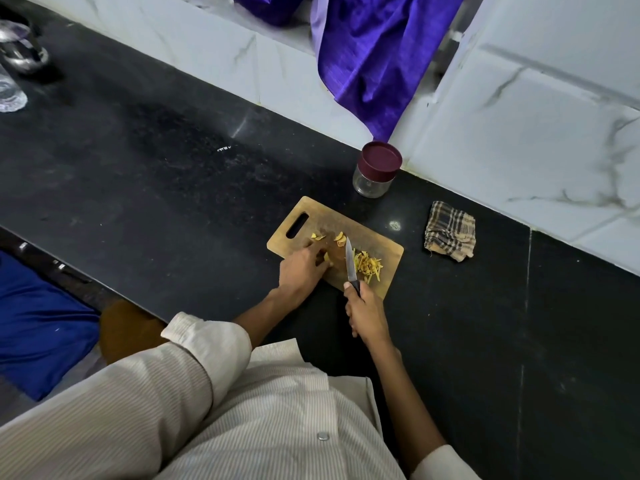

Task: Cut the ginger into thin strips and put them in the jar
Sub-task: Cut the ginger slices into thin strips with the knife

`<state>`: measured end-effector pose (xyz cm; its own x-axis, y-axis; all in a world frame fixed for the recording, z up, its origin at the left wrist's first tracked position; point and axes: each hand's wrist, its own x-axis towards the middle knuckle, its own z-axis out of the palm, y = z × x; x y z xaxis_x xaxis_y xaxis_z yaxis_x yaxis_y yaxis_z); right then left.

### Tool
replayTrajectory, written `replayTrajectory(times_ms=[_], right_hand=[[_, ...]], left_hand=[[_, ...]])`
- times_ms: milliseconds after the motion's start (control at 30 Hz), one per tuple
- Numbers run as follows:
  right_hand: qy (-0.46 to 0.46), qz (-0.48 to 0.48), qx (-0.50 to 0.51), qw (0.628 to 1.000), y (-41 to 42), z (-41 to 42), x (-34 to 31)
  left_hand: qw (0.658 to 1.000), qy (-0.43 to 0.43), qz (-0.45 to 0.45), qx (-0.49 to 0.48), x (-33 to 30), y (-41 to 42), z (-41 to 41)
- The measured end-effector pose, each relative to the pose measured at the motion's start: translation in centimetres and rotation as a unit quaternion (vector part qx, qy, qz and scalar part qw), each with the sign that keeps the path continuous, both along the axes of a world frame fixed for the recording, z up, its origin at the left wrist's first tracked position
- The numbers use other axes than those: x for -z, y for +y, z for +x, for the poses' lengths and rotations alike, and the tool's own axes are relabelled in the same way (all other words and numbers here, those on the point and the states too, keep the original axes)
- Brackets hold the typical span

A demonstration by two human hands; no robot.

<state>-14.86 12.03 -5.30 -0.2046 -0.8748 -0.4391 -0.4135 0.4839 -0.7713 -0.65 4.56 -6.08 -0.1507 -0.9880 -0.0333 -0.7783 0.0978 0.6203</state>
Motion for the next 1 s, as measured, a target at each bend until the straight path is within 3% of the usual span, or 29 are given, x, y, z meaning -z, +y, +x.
replayTrajectory(times_ms=[133,300,500,1000], right_hand=[[0.050,0.018,-0.044,0.998,0.3,0.7,0.2],[0.147,0.028,-0.095,0.984,0.4,1.5,-0.5],[0.202,0.035,-0.133,0.970,-0.3,0.9,-1.5],[0.178,0.029,-0.110,0.977,-0.7,2.1,-2.0]], left_hand=[[0.999,0.017,-0.004,0.035,0.3,0.0,0.7],[0.998,-0.026,-0.036,0.033,1.0,2.0,0.4],[0.996,-0.071,-0.032,0.030,0.5,2.9,-0.2],[0.993,-0.100,-0.011,0.053,0.6,3.1,-0.5]])
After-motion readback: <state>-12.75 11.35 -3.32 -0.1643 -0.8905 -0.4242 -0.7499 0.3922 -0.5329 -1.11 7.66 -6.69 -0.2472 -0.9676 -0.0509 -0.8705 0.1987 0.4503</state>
